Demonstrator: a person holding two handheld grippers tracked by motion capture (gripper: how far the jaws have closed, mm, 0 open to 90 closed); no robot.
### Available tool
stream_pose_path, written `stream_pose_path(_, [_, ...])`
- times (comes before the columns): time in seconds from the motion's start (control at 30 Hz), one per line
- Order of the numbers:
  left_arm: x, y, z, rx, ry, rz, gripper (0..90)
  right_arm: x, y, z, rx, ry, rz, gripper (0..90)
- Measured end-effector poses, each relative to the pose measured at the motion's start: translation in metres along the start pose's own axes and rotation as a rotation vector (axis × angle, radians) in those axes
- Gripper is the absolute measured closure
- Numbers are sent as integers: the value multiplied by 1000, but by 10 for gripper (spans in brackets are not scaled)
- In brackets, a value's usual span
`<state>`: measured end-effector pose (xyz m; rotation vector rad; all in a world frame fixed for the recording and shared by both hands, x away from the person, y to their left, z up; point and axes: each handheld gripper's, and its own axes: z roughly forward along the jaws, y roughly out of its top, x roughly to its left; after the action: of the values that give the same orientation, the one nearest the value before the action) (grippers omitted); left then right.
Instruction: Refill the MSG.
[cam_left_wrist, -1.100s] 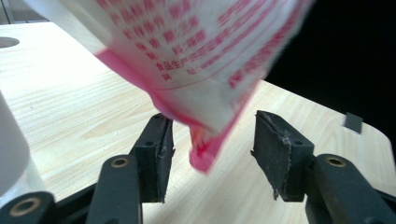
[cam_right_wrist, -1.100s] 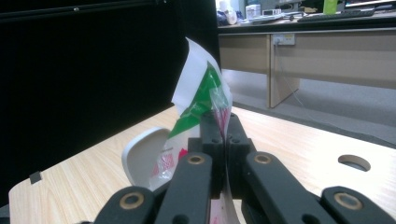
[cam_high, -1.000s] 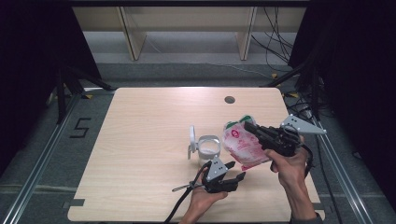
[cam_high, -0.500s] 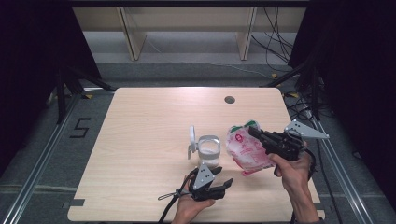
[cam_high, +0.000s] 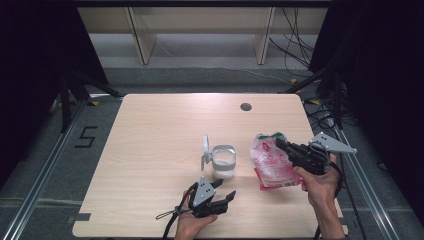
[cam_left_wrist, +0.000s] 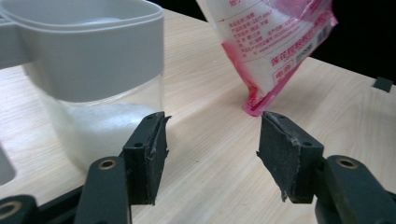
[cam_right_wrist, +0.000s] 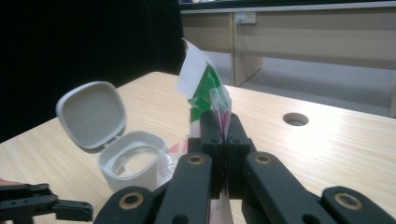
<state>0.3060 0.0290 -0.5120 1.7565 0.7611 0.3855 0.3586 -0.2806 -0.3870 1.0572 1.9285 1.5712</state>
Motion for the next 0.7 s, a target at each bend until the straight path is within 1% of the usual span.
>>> stream_pose_path(0.03, [2,0,-1,3,6,13,412,0,-1,-1,5,-8,11,900])
stream_pose_path(0.07, [2,0,-3,2,8,8,412,-2,-1,-1,0,-17,-3,900])
stream_pose_path(0.1, [4,0,-4,-4,6,11,412,-3,-1,-2,6,-31,2,900])
stream_pose_path(0.13, [4,0,-5,-1,16,3,412,-3,-2,-2,2,-39,1,900])
stream_pose_path(0.17, [6,0,-5,-3,19,3,411,-4,-2,-3,5,-53,-6,900])
stream_pose_path(0.2, [7,-1,-6,-6,26,-4,409,-6,-2,-3,7,-52,-14,900])
stream_pose_path(0.23, [9,-2,-7,-11,22,-5,409,-6,-3,-5,15,-65,1,900])
stream_pose_path(0.27, [10,-2,-8,-7,25,-6,408,-8,-3,-5,18,-74,-8,900])
stream_pose_path(0.3, [10,-2,-9,-3,41,-32,407,-9,-3,-5,16,-86,-36,900])
stream_pose_path(0.33, [12,-2,-10,-4,41,-6,406,-10,-4,-5,21,-89,-38,900])
stream_pose_path(0.37, [13,-2,-11,-6,46,-13,401,-11,-4,-5,22,-93,-41,900])
stream_pose_path(0.4, [13,-3,-11,-15,47,-36,399,-11,-4,-6,26,-102,-32,900])
stream_pose_path(0.43, [13,-3,-12,-13,57,-48,398,-12,-5,-5,21,-111,-45,900])
stream_pose_path(0.47, [13,-3,-13,-12,61,-46,397,-12,-6,-6,29,-112,-24,900])
stream_pose_path(0.5, [14,-3,-14,-17,65,-44,396,-12,-6,-6,34,-118,-17,900])
stream_pose_path(0.53, [15,-4,-14,-17,69,-46,394,-14,-7,-6,31,-132,-48,900])
stream_pose_path(0.57, [15,-4,-15,-17,72,-47,390,-13,-7,-7,40,-134,-18,900])
stream_pose_path(0.6, [16,-4,-16,-15,74,-49,389,-14,-7,-7,40,-139,-14,900])
stream_pose_path(0.63, [16,-4,-17,-12,75,-47,388,-18,-8,-6,33,-144,-58,900])
stream_pose_path(0.67, [17,-4,-18,-8,75,-42,385,-18,-9,-6,39,-144,-56,900])
stream_pose_path(0.7, [18,-4,-18,-5,79,-46,382,-18,-9,-6,50,-153,-46,900])
